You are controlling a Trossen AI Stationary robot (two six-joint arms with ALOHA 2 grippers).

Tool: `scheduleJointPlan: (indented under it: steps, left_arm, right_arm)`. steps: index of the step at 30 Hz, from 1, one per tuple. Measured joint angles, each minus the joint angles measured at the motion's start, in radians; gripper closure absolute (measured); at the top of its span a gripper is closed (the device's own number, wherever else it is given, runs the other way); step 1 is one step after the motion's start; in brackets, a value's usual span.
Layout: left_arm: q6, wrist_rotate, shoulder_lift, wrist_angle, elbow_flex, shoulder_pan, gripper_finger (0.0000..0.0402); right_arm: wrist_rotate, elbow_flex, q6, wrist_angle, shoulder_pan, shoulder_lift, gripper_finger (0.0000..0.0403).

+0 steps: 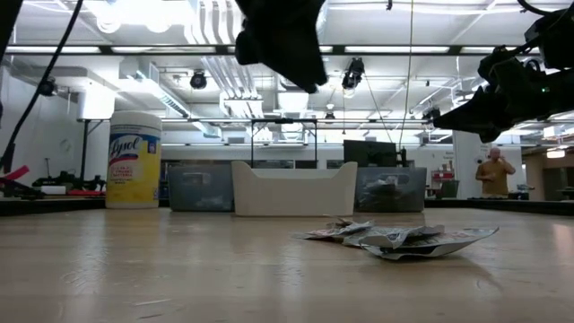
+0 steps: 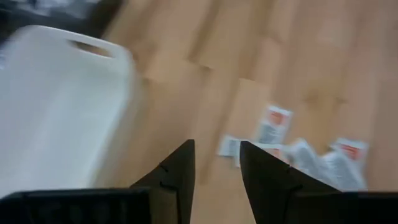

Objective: Pick & Place First Aid Supplies
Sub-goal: Put the orange ointment pack into the white bin

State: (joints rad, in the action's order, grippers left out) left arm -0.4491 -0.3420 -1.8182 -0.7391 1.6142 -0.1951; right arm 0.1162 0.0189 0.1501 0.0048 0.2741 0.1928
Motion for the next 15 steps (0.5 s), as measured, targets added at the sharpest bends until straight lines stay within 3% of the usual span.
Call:
scheduleJointPlan:
  steps: [9, 15]
  left_arm:
    - [-0.030, 0.015, -0.146, 0.033, 0.000, -0.111, 0.0278]
    - [-0.053, 0.135, -0.221, 0.087, 0.000, -0.114, 0.0280]
  right_arm:
    - [-0.008, 0.000, 0.034, -0.001, 0.000, 0.000, 0.0394]
    - [-0.011, 0.000, 0.034, -0.001, -0.001, 0.000, 0.0394]
